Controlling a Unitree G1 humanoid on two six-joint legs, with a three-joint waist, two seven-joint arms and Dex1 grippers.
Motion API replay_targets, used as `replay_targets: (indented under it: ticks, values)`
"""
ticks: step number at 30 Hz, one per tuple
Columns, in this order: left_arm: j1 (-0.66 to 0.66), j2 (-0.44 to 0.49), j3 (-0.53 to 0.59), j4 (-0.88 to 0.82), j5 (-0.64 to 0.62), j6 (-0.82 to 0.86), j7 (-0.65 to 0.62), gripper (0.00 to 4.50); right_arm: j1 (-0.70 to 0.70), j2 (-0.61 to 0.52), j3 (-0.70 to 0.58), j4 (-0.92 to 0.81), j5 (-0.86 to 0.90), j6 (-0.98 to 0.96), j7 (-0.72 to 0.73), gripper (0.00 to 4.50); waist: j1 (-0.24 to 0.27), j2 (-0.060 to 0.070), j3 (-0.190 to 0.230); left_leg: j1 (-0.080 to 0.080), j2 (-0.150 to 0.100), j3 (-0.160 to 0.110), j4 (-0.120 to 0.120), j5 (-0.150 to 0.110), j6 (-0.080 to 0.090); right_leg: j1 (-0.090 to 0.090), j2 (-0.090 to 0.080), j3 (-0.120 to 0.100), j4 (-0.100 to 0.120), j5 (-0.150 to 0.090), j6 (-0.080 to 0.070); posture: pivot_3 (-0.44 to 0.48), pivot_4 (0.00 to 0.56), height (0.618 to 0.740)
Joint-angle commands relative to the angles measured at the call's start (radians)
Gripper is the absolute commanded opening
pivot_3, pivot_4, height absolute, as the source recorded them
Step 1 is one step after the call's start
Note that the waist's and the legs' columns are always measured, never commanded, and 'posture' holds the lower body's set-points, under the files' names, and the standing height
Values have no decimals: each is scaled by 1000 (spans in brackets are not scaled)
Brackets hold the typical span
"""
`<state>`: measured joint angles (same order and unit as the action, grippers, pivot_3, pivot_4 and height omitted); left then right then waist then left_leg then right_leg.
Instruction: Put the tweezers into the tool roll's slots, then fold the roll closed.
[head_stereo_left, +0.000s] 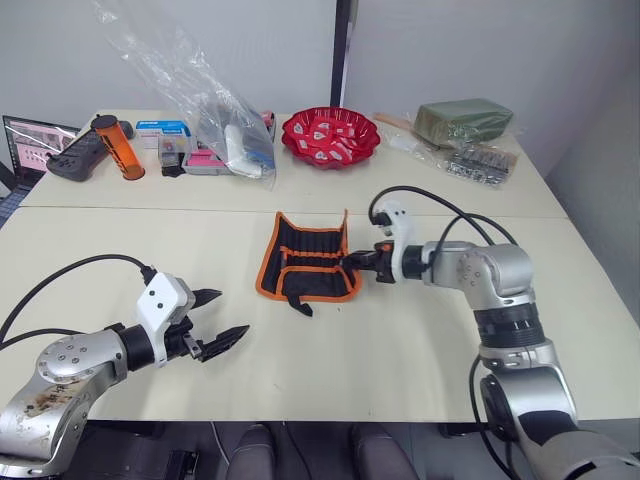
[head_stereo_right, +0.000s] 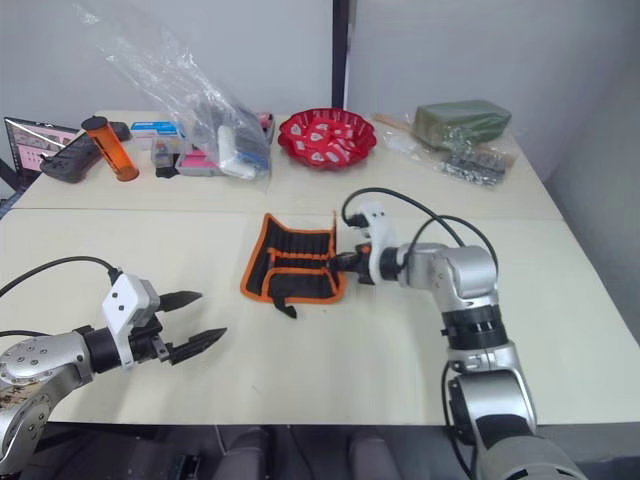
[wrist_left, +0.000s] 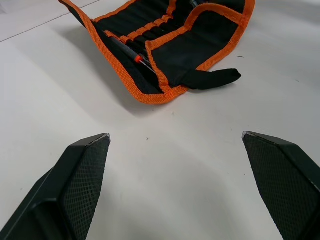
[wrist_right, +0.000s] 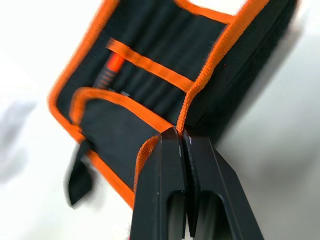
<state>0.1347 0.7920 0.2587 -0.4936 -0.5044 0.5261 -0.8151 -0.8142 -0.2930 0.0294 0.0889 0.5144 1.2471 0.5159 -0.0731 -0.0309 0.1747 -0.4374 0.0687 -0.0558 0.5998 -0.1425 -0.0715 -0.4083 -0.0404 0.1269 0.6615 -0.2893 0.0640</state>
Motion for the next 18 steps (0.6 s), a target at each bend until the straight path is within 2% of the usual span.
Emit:
replay_targets:
  ticks: [1,6,16,18]
  values:
    - [15,22,18,-18,22,-24,-11,4500,-46,40,-47,7,36,63,-22,25,2,0,0,0,0,0,0,0,0,0,0,0,0,0,0,0,150,729]
    - [17,20,26,-15,21,-27,-12,4500,-72,108,-95,60,38,107,-67,25,3,0,0,0,0,0,0,0,0,0,0,0,0,1,-2,0,150,729]
    - [-22,23,39,26,39,-21,9,4500,-64,186,-112,244,-16,-33,-94,25,2,0,0,0,0,0,0,0,0,-1,0,0,2,1,-2,0,150,729]
    - [-20,23,37,24,40,-22,8,4500,-49,192,-133,269,6,-60,-63,595,2,0,0,0,0,0,0,0,0,-1,0,0,2,1,-3,0,150,729]
